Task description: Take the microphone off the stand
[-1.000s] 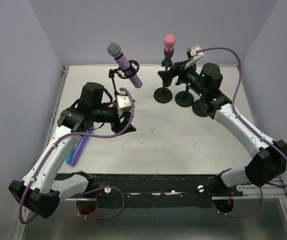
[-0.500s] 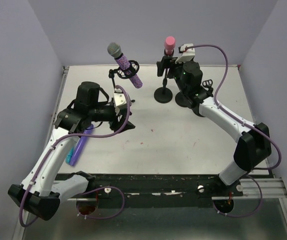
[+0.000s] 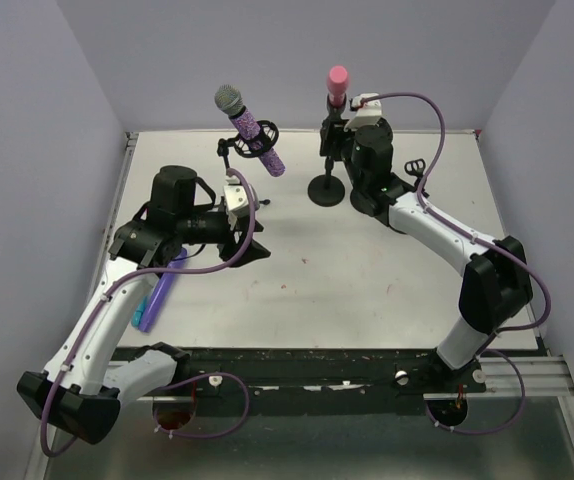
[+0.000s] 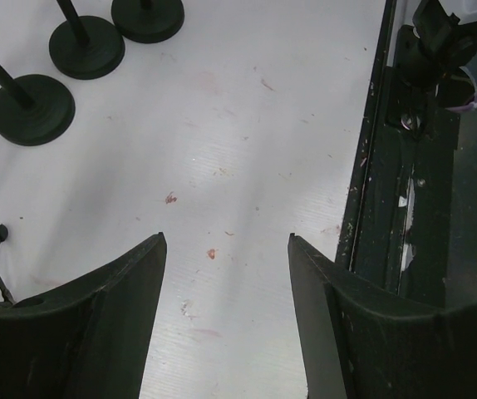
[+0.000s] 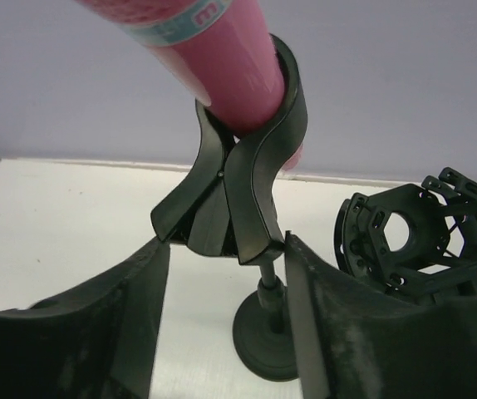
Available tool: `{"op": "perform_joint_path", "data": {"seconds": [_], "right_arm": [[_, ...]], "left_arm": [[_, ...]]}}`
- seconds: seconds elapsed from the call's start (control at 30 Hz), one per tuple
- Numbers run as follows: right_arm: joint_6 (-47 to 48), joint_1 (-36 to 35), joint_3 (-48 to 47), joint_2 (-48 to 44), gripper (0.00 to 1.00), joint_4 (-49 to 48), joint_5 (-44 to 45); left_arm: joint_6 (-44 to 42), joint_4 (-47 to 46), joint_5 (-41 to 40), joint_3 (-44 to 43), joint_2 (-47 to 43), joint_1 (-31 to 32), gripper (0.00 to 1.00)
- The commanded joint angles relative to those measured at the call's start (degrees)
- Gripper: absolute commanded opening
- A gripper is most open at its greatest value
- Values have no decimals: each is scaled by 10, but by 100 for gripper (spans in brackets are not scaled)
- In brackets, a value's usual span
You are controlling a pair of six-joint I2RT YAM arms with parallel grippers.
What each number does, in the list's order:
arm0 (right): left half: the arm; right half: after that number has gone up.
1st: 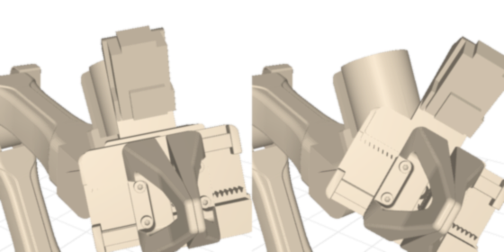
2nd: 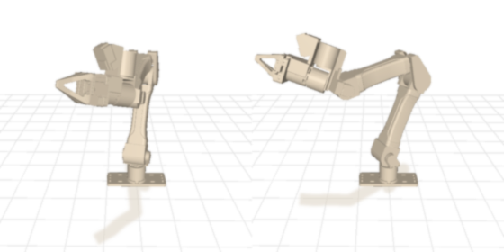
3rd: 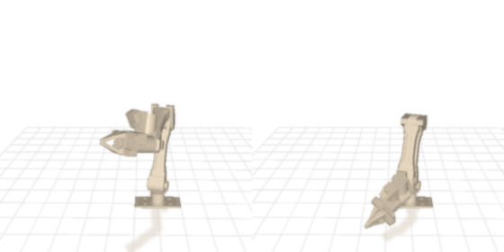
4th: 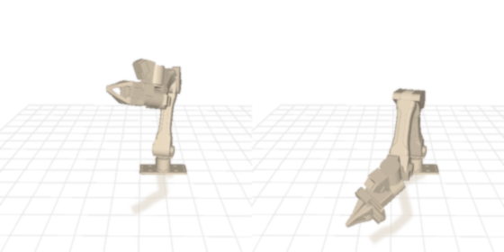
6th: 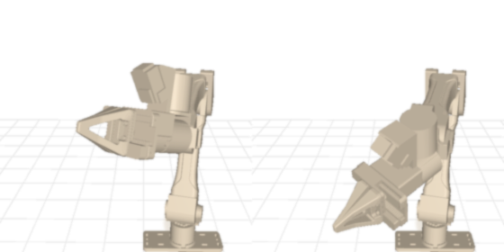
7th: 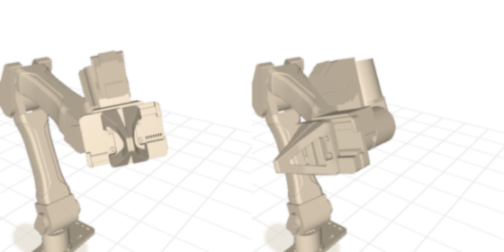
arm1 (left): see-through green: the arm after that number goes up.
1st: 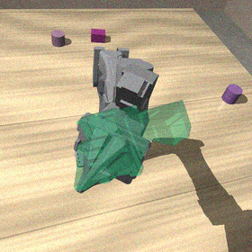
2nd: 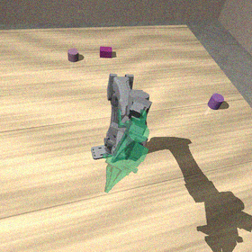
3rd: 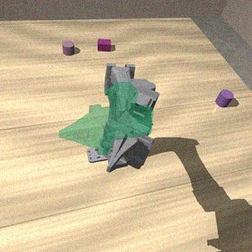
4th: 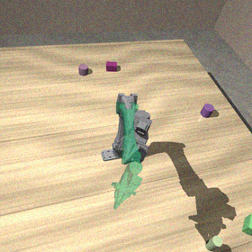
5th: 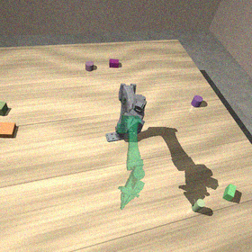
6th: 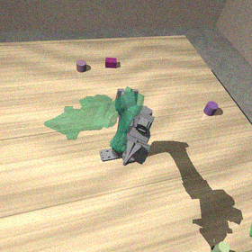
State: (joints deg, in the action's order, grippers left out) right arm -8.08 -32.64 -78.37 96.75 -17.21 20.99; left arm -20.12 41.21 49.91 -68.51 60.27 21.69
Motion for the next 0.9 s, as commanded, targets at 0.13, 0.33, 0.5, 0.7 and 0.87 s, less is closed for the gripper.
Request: {"op": "perform_joint_path", "data": {"seconds": [0.13, 0.33, 0.5, 0.7, 0.87], "right_arm": [[35, -3, 25, -43, 37, 9, -55], [57, -2, 79, -103, 22, 35, -125], [57, -3, 100, -125, 20, 39, -130], [40, -4, 63, -108, 90, 39, -141], [-37, -3, -5, -49, 100, 39, -81]], "left_arm": [[5, -14, 19, 8, -19, -7, 68], [7, -17, 24, 11, -15, -8, 68], [14, -22, 31, 9, -9, -8, 68], [14, -21, 31, 4, -2, -8, 68], [15, -20, 32, 1, 4, -8, 68]]}}
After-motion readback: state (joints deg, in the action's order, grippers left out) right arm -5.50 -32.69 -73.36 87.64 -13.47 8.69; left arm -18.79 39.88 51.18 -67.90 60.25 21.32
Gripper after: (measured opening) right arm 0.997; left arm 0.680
